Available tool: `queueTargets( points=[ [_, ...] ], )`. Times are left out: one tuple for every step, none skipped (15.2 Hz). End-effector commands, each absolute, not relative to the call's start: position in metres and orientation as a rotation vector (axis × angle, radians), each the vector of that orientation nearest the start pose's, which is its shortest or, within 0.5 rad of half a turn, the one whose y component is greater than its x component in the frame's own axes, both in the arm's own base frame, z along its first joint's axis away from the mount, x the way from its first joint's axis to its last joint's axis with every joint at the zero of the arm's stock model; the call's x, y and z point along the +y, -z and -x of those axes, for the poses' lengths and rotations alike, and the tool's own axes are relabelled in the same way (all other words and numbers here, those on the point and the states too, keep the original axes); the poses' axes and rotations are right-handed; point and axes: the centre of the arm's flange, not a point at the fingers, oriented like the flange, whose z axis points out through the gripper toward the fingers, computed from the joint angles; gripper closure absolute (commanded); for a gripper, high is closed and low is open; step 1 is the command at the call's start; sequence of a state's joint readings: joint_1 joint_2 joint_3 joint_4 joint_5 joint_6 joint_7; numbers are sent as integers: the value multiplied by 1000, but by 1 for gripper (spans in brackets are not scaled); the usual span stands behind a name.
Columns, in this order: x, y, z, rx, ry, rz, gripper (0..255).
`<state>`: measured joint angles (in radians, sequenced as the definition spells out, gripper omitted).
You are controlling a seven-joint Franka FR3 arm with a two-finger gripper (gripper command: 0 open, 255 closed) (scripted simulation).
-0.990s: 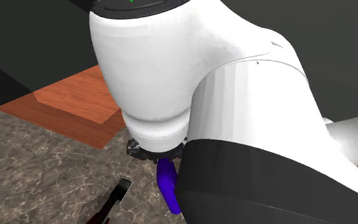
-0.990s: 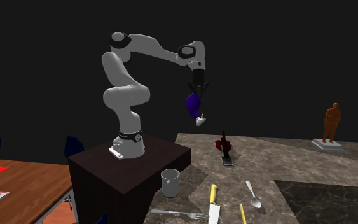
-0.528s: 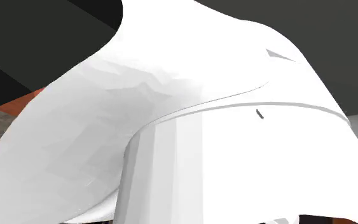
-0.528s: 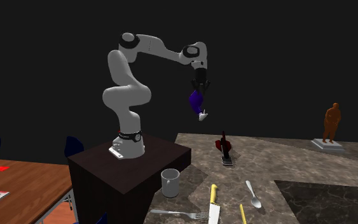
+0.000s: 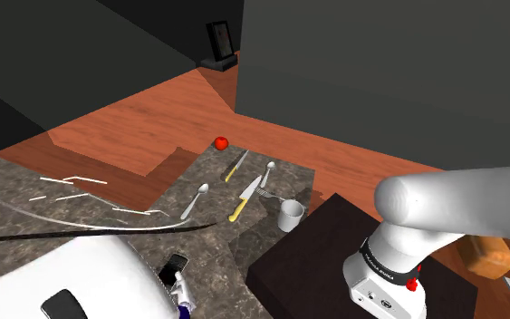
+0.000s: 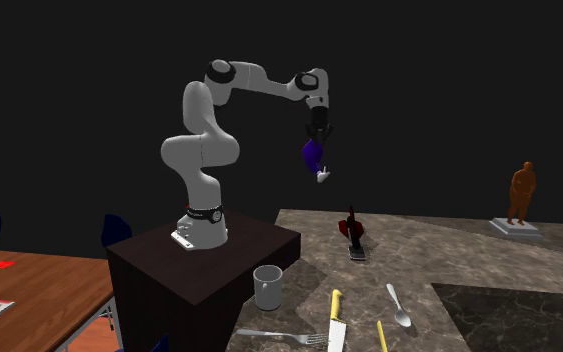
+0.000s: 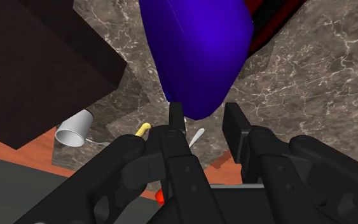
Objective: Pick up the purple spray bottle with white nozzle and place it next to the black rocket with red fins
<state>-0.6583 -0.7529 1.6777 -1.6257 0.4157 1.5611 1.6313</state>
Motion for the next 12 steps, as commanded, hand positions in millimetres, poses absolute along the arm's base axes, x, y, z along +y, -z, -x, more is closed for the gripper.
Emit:
queueTargets(
  points=[
    [616,-463,-114,1075,486,3137,255],
    [628,-463,-109,1075,486,3137,255],
    [640,-463,-104,1075,486,3137,255],
    [653,-463,-99,1075,486,3137,255],
    [653,-458,-99,1075,486,3137,255],
    [653,-452,-99,1075,486,3137,255],
    [653,-447,-99,1075,486,3137,255],
    [653,-442,-99,1075,486,3137,255],
    [653,-437,-99,1075,486,3137,255],
    [653,-431,-99,1075,486,3137,255],
    [653,-426,-99,1075,486,3137,255],
    [653,-421,-99,1075,486,3137,255]
  ],
)
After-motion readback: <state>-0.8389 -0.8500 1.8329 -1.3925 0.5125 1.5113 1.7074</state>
